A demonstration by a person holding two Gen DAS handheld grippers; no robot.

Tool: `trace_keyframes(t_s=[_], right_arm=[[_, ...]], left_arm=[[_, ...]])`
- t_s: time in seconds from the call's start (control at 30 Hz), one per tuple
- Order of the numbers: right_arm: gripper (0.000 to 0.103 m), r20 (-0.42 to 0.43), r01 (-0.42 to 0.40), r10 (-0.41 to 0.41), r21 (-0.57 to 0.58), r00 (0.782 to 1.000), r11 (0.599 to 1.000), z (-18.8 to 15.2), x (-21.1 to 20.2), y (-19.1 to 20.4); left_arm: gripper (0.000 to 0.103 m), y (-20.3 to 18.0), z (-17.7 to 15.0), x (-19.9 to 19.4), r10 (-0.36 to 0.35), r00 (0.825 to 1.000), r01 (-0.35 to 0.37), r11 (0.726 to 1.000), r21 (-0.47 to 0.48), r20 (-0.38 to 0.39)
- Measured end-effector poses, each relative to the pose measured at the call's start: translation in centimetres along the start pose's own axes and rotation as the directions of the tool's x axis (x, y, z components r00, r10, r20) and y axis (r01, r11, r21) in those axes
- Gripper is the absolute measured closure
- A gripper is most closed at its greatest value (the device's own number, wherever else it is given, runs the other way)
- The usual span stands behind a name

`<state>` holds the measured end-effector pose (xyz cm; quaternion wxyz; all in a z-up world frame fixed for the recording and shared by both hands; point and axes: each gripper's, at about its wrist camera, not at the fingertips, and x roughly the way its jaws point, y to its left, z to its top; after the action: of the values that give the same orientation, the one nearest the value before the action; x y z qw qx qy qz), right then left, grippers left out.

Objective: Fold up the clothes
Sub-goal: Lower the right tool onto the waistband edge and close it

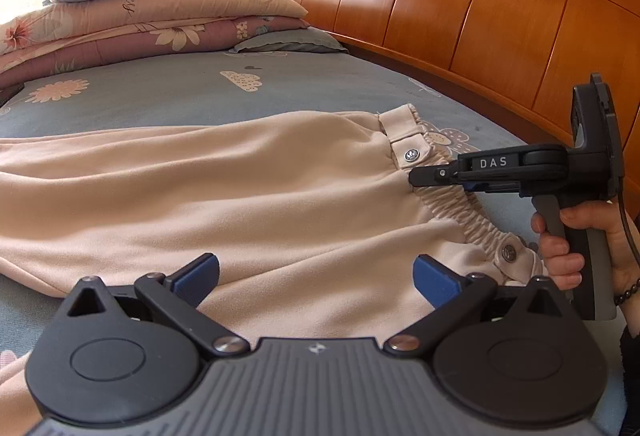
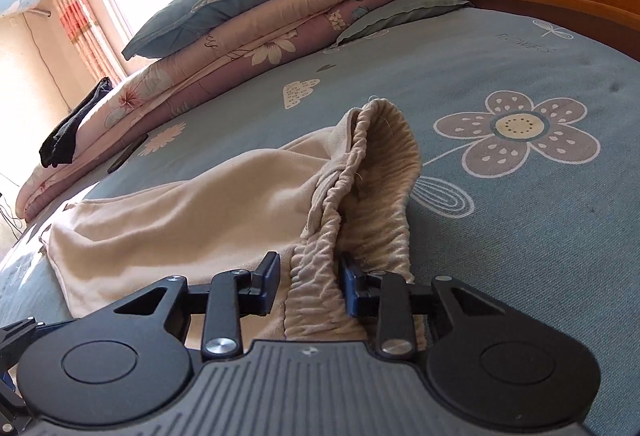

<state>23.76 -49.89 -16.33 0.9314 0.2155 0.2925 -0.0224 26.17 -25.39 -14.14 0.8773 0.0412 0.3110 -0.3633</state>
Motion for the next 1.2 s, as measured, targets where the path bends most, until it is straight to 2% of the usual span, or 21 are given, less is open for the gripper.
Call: trace_keyframes(t_s=[0.03,0.1,0.13,0.27,0.3,0.33,0.37,0.4,0.43,0.47,0.53,0.6,0.7,0.77,0.83,0.9,0.93,1.0,1.03,1.1,1.2], right_arm=[[0.077,0.006,-0.004,0.004,0.01,1.0,1.0,0.0,-0.1,-0.2],[0.083,0.018,-0.014,0.013,0.032,1.0,0.999,0.0,-0.4,-0.6],[0.09,0.027,-0.023,0.022,0.037,0.999,0.999,0.0,-0.5,-0.6],[0.093,0.051,-0.039,0.037,0.034,0.998,0.999,0.0,-0.9,-0.2],[0.091,0.042,-0.039,0.036,0.059,0.998,0.998,-0.1,-0.6,-0.4],[0.078,0.032,-0.038,0.035,0.085,0.999,0.996,-0.1,-0.4,-0.6],[0.056,0.006,-0.052,0.052,0.098,0.999,0.994,-0.2,0.2,-0.8],[0.055,0.008,-0.045,0.044,0.082,0.999,0.996,-0.4,0.4,-0.6],[0.06,0.013,-0.035,0.034,0.064,0.999,0.997,-0.6,0.6,-0.3],[0.079,0.013,0.0,-0.001,0.04,1.0,0.999,-0.6,0.6,0.2],[0.091,0.031,0.014,-0.015,0.024,0.999,1.0,-0.5,0.5,0.8],[0.094,0.044,0.029,-0.03,0.019,0.999,0.999,-0.3,-0.1,1.1],[0.095,0.053,0.04,-0.042,0.045,0.998,0.998,0.3,-1.2,0.5],[0.094,0.031,0.066,-0.068,0.055,0.997,0.996,0.3,-1.0,0.2],[0.093,-0.003,0.082,-0.082,0.066,0.997,0.994,0.0,-0.2,-0.1],[0.091,-0.008,0.053,-0.053,0.086,0.999,0.995,0.1,-0.3,-0.5],[0.087,0.014,0.019,-0.021,0.106,1.0,0.994,0.4,-1.0,-0.9],[0.081,0.098,-0.032,0.017,0.161,0.995,0.986,1.0,-3.0,-2.2],[0.072,0.13,-0.046,0.021,0.19,0.991,0.981,1.3,-3.9,-2.9],[0.071,0.171,-0.011,-0.028,0.225,0.985,0.974,1.4,-4.8,-4.5],[0.071,0.129,0.05,-0.088,0.272,0.988,0.961,1.1,-3.8,-6.2]], left_arm=[[0.001,0.2,0.2,0.5,0.01,1.0,-0.01,1.0,-0.007,-0.017],[0.001,0.7,0.1,1.4,0.024,0.999,-0.025,0.999,-0.035,-0.04],[0.001,1.1,-0.1,2.1,0.02,0.998,-0.023,0.998,-0.058,-0.056],[0.001,0.9,-0.6,3.1,0.038,0.997,-0.041,0.998,-0.041,-0.068],[0.001,0.6,-0.8,3.3,0.049,0.996,-0.051,0.998,-0.022,-0.07],[0.001,0.5,-0.9,3.3,0.055,0.996,-0.056,0.998,-0.013,-0.068],[0.001,0.4,-0.9,3.3,0.058,0.996,-0.059,0.998,-0.005,-0.069],[0.001,0.3,-1.0,3.3,0.061,0.996,-0.061,0.998,0.002,-0.07],[0.001,0.3,-1.0,3.2,0.06,0.996,-0.06,0.998,0.005,-0.071],[0.001,0.4,-0.9,3.1,0.058,0.996,-0.058,0.998,0.002,-0.072],[0.001,0.5,-0.7,2.8,0.05,0.996,-0.051,0.999,-0.014,-0.068],[0.001,0.6,-0.3,2.3,0.038,0.997,-0.04,0.998,-0.039,-0.061],[0.001,0.5,0.6,1.2,0.015,1.0,-0.015,0.998,-0.057,-0.004],[0.001,0.5,1.1,1.3,0.031,0.999,-0.031,0.999,-0.041,0.013],[0.001,1.0,1.4,2.3,0.066,0.998,-0.067,0.996,-0.054,-0.013],[0.001,1.8,1.0,3.6,0.067,0.995,-0.072,0.994,-0.076,-0.077],[0.001,2.2,0.7,4.3,0.069,0.991,-0.079,0.993,-0.087,-0.112],[0.001,1.7,-0.1,4.4,0.09,0.991,-0.092,0.996,-0.019,-0.099],[0.001,1.2,-0.5,4.5,0.105,0.99,-0.103,0.994,0.023,-0.092],[0.001,1.0,-0.6,4.5,0.115,0.989,-0.113,0.993,0.033,-0.088],[0.001,1.3,-0.6,4.6,0.106,0.991,-0.105,0.994,0.014,-0.088]])
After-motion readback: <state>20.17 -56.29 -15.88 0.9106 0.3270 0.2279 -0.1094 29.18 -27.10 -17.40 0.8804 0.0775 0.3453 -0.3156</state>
